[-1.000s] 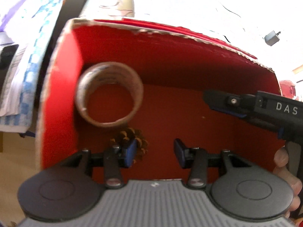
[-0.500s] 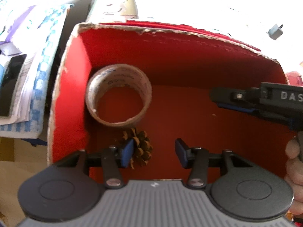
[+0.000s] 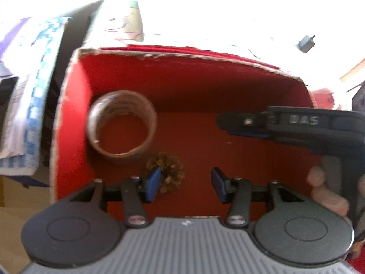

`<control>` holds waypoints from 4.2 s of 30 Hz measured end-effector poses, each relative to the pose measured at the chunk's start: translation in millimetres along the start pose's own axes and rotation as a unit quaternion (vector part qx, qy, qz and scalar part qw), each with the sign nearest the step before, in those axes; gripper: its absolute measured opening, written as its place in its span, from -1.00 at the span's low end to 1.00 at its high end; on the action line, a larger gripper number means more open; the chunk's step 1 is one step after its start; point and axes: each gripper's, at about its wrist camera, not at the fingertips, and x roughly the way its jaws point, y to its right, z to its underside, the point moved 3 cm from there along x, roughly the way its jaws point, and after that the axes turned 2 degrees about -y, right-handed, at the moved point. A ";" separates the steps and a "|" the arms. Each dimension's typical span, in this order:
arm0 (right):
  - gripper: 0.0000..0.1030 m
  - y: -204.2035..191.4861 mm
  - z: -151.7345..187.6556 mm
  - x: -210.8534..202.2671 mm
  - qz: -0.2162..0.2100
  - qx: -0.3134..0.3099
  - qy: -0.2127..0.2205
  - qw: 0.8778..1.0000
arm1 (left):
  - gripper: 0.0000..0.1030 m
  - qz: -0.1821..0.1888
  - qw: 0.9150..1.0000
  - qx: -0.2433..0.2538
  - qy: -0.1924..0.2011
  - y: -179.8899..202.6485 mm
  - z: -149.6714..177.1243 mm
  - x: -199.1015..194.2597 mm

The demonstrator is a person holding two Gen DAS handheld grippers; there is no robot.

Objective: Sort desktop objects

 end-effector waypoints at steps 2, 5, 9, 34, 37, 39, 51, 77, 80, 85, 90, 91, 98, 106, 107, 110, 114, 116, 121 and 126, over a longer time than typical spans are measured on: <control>-0.51 -0.5 -0.5 -0.7 0.001 -0.001 0.001 1.000 | 0.00 0.020 1.000 0.000 -0.004 5.1 -0.1 2.7; -0.51 -0.9 -1.2 -1.5 0.001 -0.001 0.003 1.000 | 0.00 0.051 0.999 -0.001 -0.013 18.8 -0.9 13.6; -0.51 -0.9 -1.7 -5.3 0.003 0.000 0.019 1.000 | 0.00 0.074 0.997 -0.006 -0.026 28.5 -7.5 33.9; -0.52 -4.4 -0.1 -2.7 0.002 -0.011 0.014 1.000 | 0.00 -0.064 0.995 -0.063 -0.045 -12.9 -8.5 27.0; -0.52 -5.5 -0.1 -2.9 0.007 -0.016 0.012 1.000 | 0.00 -0.086 0.994 -0.059 -0.036 -13.5 -6.6 23.0; -0.52 -6.5 0.8 -2.9 0.010 -0.022 0.012 1.000 | 0.01 -0.092 0.993 -0.059 -0.035 -14.8 -5.7 21.6; -0.52 -20.9 6.2 -5.1 0.033 -0.069 0.016 0.997 | 0.12 -0.109 0.993 -0.040 -0.008 -5.9 -2.0 6.6; -0.51 -48.1 63.8 -100.7 -0.057 -0.151 0.107 0.981 | 0.43 -0.121 0.980 0.000 0.156 44.2 50.8 -67.2; -0.51 -47.4 74.6 -122.5 -0.073 -0.174 0.118 0.975 | 0.48 -0.109 0.980 0.002 0.167 52.4 69.7 -76.8; -0.51 -32.5 99.8 -142.7 -0.081 -0.209 0.106 0.969 | 0.50 -0.076 0.982 0.013 0.172 73.1 107.4 -78.8; -0.51 -4.9 124.9 -138.7 -0.082 -0.213 0.058 0.972 | 0.50 -0.039 0.990 0.011 0.139 87.8 140.6 -50.9; -0.51 3.1 127.0 -132.3 -0.075 -0.201 0.045 0.976 | 0.50 -0.034 0.991 0.007 0.129 89.9 144.8 -42.7; -0.51 49.2 137.9 -102.7 -0.060 -0.115 -0.015 0.991 | 0.50 -0.061 0.994 -0.003 0.090 100.2 161.0 2.3; -0.49 63.6 150.0 -90.9 -0.078 -0.083 -0.046 0.992 | 0.49 -0.078 0.994 -0.017 0.074 92.7 164.7 24.8; -0.49 64.8 149.4 -88.7 -0.077 -0.077 -0.048 0.993 | 0.49 -0.078 0.994 -0.021 0.070 91.3 165.2 27.9; -0.48 76.1 145.1 -83.8 -0.083 -0.045 -0.051 0.994 | 0.49 -0.073 0.994 -0.032 0.075 88.1 165.3 29.1; -0.45 87.4 137.8 -79.7 -0.112 0.003 -0.059 0.992 | 0.56 -0.053 0.996 -0.020 0.067 92.8 166.2 33.4; -0.33 88.1 136.8 -77.4 -0.111 0.011 -0.062 0.992 | 0.65 -0.048 0.997 -0.006 0.060 101.3 168.9 37.5; -0.32 86.1 141.9 -82.4 -0.070 -0.027 -0.068 0.995 | 0.75 -0.063 0.996 0.018 0.058 119.4 171.9 47.7; -0.30 101.7 144.2 -103.3 -0.051 -0.027 -0.066 0.996 | 0.77 -0.033 0.998 0.034 0.052 135.6 167.3 53.7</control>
